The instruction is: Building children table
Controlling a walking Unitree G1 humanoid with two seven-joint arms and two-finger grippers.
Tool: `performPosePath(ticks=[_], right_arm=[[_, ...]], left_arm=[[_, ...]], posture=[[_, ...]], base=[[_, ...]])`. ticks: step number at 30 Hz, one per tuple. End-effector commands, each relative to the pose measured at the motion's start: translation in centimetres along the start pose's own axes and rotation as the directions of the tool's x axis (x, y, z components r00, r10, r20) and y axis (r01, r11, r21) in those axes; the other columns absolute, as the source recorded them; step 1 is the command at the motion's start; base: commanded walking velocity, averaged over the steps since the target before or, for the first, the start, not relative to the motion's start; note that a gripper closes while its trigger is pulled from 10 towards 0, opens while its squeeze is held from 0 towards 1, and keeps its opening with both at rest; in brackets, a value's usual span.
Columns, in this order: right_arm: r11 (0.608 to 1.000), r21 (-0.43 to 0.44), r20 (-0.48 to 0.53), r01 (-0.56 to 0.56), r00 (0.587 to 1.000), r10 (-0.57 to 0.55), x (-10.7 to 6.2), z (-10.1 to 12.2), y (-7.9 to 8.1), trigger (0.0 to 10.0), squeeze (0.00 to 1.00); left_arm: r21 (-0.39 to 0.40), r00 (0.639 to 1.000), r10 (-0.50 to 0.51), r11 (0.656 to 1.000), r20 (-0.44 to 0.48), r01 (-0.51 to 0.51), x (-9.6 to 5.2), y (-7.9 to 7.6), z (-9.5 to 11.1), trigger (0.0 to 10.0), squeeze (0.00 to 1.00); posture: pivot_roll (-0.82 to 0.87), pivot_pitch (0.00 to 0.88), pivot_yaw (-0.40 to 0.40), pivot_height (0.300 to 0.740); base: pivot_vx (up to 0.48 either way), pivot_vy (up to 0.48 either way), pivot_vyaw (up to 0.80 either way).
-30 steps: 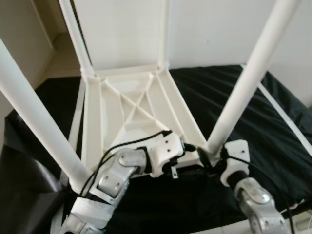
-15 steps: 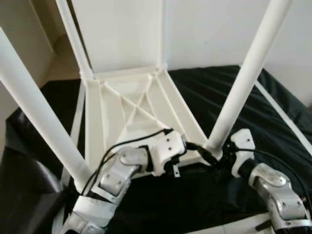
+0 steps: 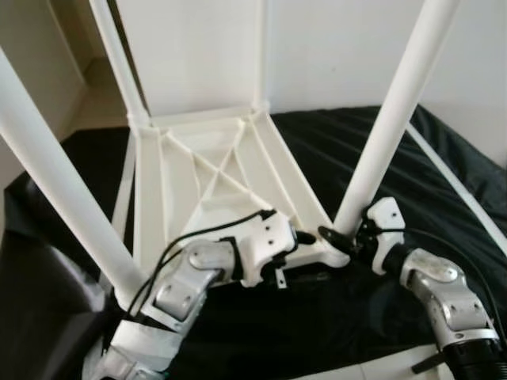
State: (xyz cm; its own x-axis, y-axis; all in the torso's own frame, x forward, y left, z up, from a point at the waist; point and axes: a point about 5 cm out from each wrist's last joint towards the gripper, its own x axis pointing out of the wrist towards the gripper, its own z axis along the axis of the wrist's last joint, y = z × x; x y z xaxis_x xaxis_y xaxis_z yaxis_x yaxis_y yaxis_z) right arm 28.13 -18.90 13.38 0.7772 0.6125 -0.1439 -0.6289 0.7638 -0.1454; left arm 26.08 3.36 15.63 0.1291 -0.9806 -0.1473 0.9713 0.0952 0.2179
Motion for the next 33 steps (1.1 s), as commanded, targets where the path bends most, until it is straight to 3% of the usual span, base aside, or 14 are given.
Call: performPosePath(ticks=[1,4,5,7,8,11,17,24,25,26,28,30,31,33], right_arm=[[1.0,0.011,-0.028,-0.022,0.999,0.022,0.1,-0.7,0.4,0.0,0.0],[1.0,0.017,-0.024,-0.005,1.0,0.006,0.0,-0.8,0.4,0.0,0.0],[1.0,0.019,-0.023,0.009,1.0,-0.008,-0.1,-0.8,0.3,9.0,0.0],[0.999,0.024,-0.024,0.038,0.999,-0.037,-0.1,-0.8,0.2,9.0,0.0],[0.997,0.025,-0.021,0.07,0.997,-0.069,-0.2,-0.8,0.2,10.0,0.0],[0.98,0.043,-0.021,0.193,0.981,-0.192,-0.3,-0.9,0.2,10.0,0.0],[0.948,0.079,-0.03,0.308,0.951,-0.306,-0.6,-1.1,0.7,10.0,0.0],[0.857,0.123,-0.064,0.501,0.866,-0.497,-1.0,-1.9,1.3,10.0,0.0],[0.772,0.146,-0.1,0.618,0.786,-0.61,-1.1,-2.3,1.5,10.0,0.0],[0.772,0.146,-0.1,0.618,0.786,-0.61,-1.1,-2.3,1.5,10.0,0.0],[0.693,0.142,-0.141,0.706,0.708,-0.692,-1.1,-2.7,1.6,10.0,0.0],[0.671,0.131,-0.152,0.73,0.683,-0.714,-1.1,-2.8,1.7,10.0,0.0],[0.6,0.154,-0.197,0.785,0.62,-0.76,-0.9,-3.2,2.1,10.0,0.0],[0.572,0.164,-0.213,0.803,0.595,-0.775,-0.7,-3.2,2.2,10.0,0.0]], left_arm=[[-0.013,1.0,0.027,1.0,0.006,-0.027,-0.1,0.0,0.0,10.0,0.0],[-0.012,1.0,0.023,1.0,0.006,-0.023,-0.1,0.0,0.0,10.0,0.0],[-0.012,1.0,0.022,1.0,0.006,-0.022,-0.1,0.0,0.0,10.0,0.0],[-0.014,1.0,0.022,1.0,0.006,-0.022,-0.1,0.0,0.0,10.0,0.0],[-0.015,1.0,0.021,1.0,0.006,-0.021,-0.1,0.0,0.1,10.0,0.0],[-0.017,1.0,0.02,1.0,0.008,-0.02,-0.1,0.0,0.1,10.0,0.0],[-0.03,1.0,0.023,0.999,0.016,-0.022,-0.1,-0.1,0.1,10.0,0.0],[-0.041,0.999,0.025,0.999,0.024,-0.024,0.1,-0.2,-0.1,10.0,0.0],[-0.038,0.998,0.046,0.998,0.034,-0.045,0.2,0.1,0.0,10.0,0.0],[-0.038,0.998,0.046,0.998,0.034,-0.045,0.2,0.1,0.0,10.0,0.0],[-0.034,0.997,0.067,0.997,0.044,-0.065,0.2,0.3,0.1,10.0,0.0],[-0.033,0.996,0.072,0.997,0.046,-0.07,0.2,0.3,0.1,10.0,0.0],[-0.029,0.995,0.087,0.996,0.057,-0.085,0.3,0.4,0.2,10.0,0.0],[-0.028,0.994,0.091,0.996,0.058,-0.089,0.3,0.4,0.2,10.0,0.0]], posture=[[-0.05,0.0,-0.013,0.74],[-0.06,0.0,-0.01,0.74],[-0.06,0.0,-0.01,0.74],[-0.06,0.0,-0.008,0.74],[-0.06,0.0,-0.007,0.74],[-0.06,0.0,-0.009,0.74],[-0.06,0.004,-0.008,0.74],[-0.08,0.01,-0.001,0.74],[-0.08,0.01,-0.001,0.74],[-0.08,0.01,-0.001,0.74],[-0.08,0.008,-0.003,0.74],[-0.08,0.008,-0.003,0.74],[-0.07,0.005,-0.005,0.74],[-0.07,0.005,-0.005,0.74]], base=[[0.0,0.0,0.0],[0.0,0.0,0.0],[0.0,0.0,0.0],[0.0,0.0,0.0],[0.0,0.0,0.0],[0.0,0.0,0.0],[0.0,0.0,0.0],[0.0,0.0,0.0],[0.0,0.0,0.0],[0.0,0.0,0.0],[0.0,0.0,0.0],[0.0,0.0,0.0],[0.0,0.0,0.0],[0.0,0.0,0.0]])
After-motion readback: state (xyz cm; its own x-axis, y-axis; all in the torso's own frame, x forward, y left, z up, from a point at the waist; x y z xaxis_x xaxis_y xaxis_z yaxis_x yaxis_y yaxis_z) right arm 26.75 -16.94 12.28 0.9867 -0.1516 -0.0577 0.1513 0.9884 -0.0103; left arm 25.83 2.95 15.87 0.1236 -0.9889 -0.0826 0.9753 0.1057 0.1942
